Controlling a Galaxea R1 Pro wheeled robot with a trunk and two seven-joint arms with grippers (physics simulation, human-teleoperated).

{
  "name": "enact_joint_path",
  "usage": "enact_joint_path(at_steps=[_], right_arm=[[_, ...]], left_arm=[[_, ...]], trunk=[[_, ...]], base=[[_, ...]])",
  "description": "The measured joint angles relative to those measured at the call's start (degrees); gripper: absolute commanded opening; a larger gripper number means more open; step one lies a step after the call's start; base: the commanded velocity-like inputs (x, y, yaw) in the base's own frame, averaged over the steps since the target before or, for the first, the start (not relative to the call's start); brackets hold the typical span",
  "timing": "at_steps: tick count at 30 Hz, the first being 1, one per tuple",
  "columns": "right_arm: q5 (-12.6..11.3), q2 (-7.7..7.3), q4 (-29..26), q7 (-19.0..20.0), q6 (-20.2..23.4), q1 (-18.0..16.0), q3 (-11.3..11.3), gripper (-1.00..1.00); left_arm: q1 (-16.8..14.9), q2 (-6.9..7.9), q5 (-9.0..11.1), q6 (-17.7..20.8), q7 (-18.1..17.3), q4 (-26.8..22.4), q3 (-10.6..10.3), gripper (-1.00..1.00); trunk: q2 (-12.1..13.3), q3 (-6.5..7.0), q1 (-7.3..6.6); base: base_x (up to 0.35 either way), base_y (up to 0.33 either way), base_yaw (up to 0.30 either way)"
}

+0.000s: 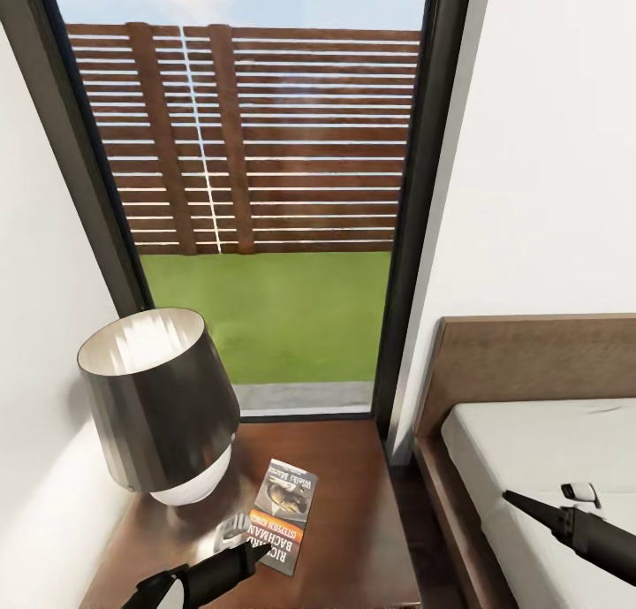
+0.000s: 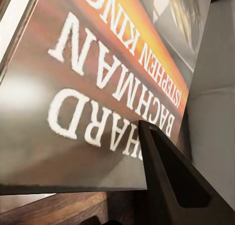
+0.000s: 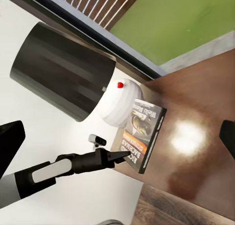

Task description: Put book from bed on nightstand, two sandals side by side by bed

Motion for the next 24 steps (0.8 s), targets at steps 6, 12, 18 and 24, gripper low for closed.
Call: enact_joint_path(at_steps=[6, 12, 18, 24], right_arm=[[0.0, 0.01, -1.7, 0.2, 0.0, 0.0, 0.1, 1.00], [0.1, 0.03, -2.1, 0.2, 0.0, 0.0, 0.1, 1.00], [0.1, 0.07, -2.1, 0.1, 0.0, 0.0, 0.1, 1.00], [0.1, 0.08, -2.1, 0.1, 0.0, 0.0, 0.1, 1.00]], left_arm=[[0.0, 0.00, -0.1, 0.0, 0.0, 0.0, 0.0, -1.00], [0.0, 0.00, -0.1, 0.0, 0.0, 0.0, 0.0, -1.00], [0.0, 0.00, 0.0, 0.0, 0.0, 0.0, 0.0, -1.00], [0.0, 0.00, -0.1, 0.0, 0.0, 0.0, 0.0, -1.00]], trunk=[[-0.8, -0.35, 0.43], [-3.2, -1.43, 1.75], [-5.2, -2.33, 2.86], [-6.0, -2.69, 3.29]], base=[[0.000, 0.000, 0.000], [0.000, 0.000, 0.000], [0.000, 0.000, 0.000], [0.000, 0.000, 0.000]])
